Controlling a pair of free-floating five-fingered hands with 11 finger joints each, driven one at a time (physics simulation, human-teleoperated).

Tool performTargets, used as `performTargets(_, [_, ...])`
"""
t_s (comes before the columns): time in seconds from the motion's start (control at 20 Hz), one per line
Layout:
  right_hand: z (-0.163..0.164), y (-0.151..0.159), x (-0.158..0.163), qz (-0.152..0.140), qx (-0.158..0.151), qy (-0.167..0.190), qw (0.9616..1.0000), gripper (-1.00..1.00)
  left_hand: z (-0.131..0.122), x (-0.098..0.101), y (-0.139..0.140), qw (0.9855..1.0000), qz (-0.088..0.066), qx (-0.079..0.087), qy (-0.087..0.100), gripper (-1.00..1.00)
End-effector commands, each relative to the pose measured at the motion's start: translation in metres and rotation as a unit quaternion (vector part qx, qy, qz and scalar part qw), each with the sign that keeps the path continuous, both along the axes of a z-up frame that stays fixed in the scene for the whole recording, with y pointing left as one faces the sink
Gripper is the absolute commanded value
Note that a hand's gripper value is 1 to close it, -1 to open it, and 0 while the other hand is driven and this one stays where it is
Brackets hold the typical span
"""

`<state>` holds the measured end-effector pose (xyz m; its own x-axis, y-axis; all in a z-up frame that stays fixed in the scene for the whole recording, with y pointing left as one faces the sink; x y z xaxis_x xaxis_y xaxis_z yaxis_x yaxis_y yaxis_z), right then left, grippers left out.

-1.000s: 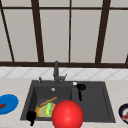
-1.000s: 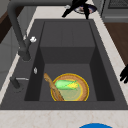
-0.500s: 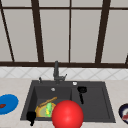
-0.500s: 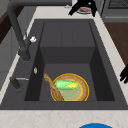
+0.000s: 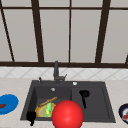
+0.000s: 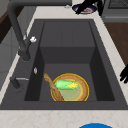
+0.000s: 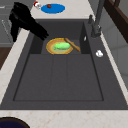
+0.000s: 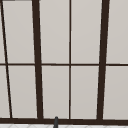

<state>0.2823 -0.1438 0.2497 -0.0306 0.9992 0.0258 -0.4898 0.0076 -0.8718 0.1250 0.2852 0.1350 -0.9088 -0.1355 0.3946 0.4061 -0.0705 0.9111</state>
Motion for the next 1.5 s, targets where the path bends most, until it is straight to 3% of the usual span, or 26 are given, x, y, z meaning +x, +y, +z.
performTargets(0.0, [-0.004, -0.01, -0.015, 0.03, -0.01, 0.013, 0.9994, -1.0, 0.0, 0.0, 0.0, 1.0, 0.0, 0.0, 0.0, 0.0])
performTargets(0.6, [-0.013, -0.038, -0.074, 0.043, 0.009, 0.02, 0.9988, -1.0, 0.0, 0.0, 0.0, 1.0, 0.0, 0.0, 0.0, 0.0])
performTargets(1.45, [0.059, -0.065, -0.176, 0.072, 0.036, 0.013, 0.9966, -1.0, 0.0, 0.0, 0.0, 1.0, 0.0, 0.0, 0.0, 0.0])
